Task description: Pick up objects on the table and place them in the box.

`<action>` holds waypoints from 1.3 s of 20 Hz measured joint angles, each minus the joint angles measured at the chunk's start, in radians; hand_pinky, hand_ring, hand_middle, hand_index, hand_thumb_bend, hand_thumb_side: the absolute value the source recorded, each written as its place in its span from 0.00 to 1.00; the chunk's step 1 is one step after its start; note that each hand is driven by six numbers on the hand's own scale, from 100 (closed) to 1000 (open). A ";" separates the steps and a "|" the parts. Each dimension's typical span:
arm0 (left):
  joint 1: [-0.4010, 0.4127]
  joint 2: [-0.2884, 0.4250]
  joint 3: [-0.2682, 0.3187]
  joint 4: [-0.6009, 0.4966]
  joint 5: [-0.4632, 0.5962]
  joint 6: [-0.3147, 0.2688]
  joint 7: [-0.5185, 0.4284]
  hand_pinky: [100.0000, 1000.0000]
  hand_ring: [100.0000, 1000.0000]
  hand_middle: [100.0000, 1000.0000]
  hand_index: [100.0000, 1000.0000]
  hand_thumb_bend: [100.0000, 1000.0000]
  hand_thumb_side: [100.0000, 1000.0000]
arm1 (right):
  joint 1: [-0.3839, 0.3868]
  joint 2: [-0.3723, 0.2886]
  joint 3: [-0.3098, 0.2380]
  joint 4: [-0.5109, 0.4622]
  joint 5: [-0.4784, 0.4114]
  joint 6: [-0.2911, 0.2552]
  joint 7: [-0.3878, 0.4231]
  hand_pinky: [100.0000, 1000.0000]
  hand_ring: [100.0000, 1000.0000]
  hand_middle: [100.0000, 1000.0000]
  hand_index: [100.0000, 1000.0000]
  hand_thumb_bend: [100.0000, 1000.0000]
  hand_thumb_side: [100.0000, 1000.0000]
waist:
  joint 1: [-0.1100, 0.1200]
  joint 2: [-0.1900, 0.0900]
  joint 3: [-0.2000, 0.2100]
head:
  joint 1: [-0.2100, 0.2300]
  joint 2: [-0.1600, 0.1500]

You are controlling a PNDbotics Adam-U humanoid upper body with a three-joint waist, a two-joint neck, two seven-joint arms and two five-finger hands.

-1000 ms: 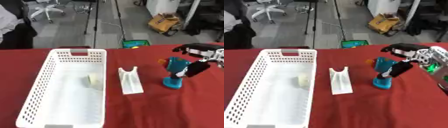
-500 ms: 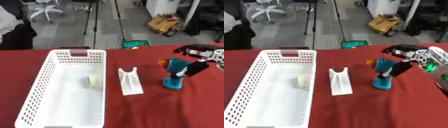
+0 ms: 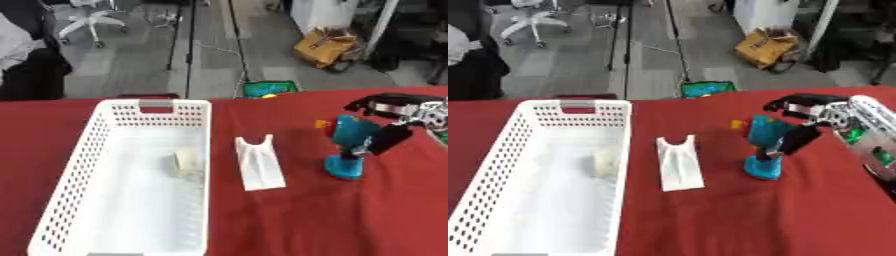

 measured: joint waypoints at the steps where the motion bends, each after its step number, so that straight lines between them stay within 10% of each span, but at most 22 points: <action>1: 0.000 0.000 0.000 0.000 0.000 0.000 0.000 0.61 0.44 0.53 0.65 0.00 0.88 | 0.005 0.000 0.000 0.000 0.000 -0.002 0.000 0.94 0.90 0.93 1.00 0.67 0.39 | 0.000 0.000 0.000 | 0.000 0.000; 26: 0.000 -0.001 0.000 0.000 0.000 0.005 -0.009 0.62 0.44 0.54 0.65 0.00 0.86 | -0.014 0.017 0.010 0.022 -0.020 0.017 -0.035 0.73 0.74 0.83 0.96 0.60 0.38 | 0.002 0.000 0.006 | -0.010 0.000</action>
